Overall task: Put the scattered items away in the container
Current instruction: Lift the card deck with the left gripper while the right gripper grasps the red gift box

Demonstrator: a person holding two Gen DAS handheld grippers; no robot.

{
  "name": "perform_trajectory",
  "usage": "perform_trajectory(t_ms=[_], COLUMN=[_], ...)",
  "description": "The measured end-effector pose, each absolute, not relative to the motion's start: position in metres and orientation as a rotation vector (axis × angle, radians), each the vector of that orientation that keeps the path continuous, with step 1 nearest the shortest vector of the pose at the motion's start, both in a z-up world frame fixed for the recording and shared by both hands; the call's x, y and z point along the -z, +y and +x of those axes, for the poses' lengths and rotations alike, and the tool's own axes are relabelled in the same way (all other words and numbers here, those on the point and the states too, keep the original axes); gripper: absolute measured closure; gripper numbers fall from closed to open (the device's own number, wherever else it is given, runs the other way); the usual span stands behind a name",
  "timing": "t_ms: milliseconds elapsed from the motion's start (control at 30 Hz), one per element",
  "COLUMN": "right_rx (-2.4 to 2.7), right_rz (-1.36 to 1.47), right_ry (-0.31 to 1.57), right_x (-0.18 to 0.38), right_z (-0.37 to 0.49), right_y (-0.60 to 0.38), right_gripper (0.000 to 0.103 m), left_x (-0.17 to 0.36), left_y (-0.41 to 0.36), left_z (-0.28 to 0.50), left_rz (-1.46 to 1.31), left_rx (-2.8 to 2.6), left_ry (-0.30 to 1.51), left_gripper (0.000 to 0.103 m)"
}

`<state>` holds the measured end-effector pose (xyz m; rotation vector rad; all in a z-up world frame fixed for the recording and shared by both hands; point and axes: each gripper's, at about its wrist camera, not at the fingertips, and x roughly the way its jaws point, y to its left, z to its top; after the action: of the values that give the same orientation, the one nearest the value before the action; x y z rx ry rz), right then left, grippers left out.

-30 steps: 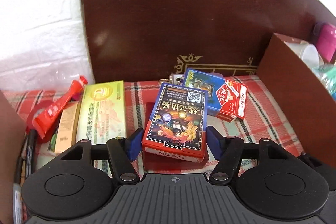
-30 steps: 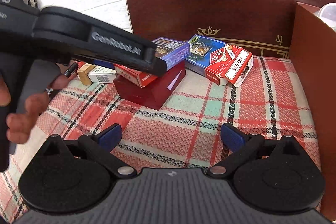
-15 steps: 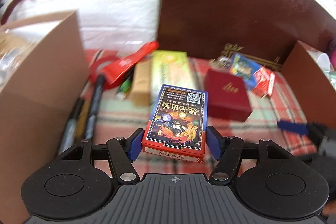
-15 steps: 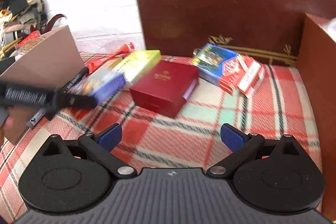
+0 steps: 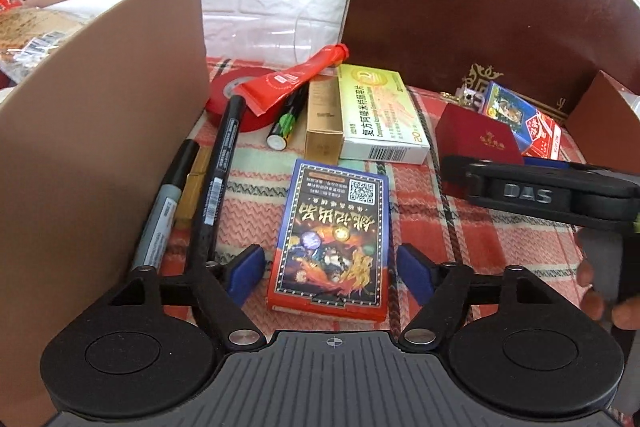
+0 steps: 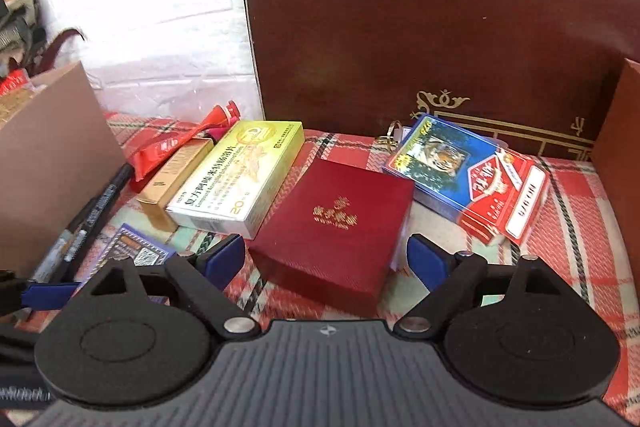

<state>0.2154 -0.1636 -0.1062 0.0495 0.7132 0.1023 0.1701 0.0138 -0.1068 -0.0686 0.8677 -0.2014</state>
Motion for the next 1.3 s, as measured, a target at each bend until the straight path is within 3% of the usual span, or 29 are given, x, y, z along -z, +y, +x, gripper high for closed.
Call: perform_trajectory(t_ms=[100,167,200,233,533,633,833,900,967,1000,1300], right_rx=[-0.085,-0.086,-0.085,-0.086,-0.175,-0.169,-0.139,-0.125,-0.117,-0.115,-0.219], right_rz=[0.045,0.057,0.060,0.062,0.107,0.134,0.073,0.025,-0.021,-0.023,0.075], right_ry=[0.738,0.746,0.747,0.749,0.797,0.805,0.813,0.809,0.804,0.807,0.786], right_x=[0.113,0.113,0.112,0.111,0.102,0.102,0.104,0.109,0.111,0.109,0.082], right_z=[0.223,0.220,0.217,0.214,0.151,0.139,0.152,0.156,0.158,0.157,0.131], right_y=[-0.164,-0.167,-0.169,-0.171,-0.202,-0.210,-0.197,-0.192,-0.188,-0.188,-0.188], right_gripper=[0.018,0.020,0.022,0.024,0.025,0.025,0.020,0.022,0.025,0.026,0.029], left_x=[0.109,0.109,0.109,0.109,0.105,0.104,0.109,0.111,0.111,0.109,0.078], left_y=[0.006,0.001,0.000,-0.001,-0.001,-0.001,-0.014,-0.019,-0.022,-0.022,-0.011], left_z=[0.172,0.172,0.171,0.170,0.141,0.141,0.150,0.151,0.151,0.150,0.124], left_rz=[-0.025,0.020,0.041,0.052,0.075,0.068,0.109,0.142,0.167,0.166,0.117], left_rx=[0.198,0.197,0.197,0.200,0.268,0.249,0.244,0.242,0.246,0.256,0.295], left_ry=[0.865,0.863,0.863,0.865,0.905,0.903,0.908,0.898,0.890,0.890,0.815], left_gripper=[0.020,0.029,0.040,0.041,0.040,0.028,0.021,0.022,0.032,0.042,0.042])
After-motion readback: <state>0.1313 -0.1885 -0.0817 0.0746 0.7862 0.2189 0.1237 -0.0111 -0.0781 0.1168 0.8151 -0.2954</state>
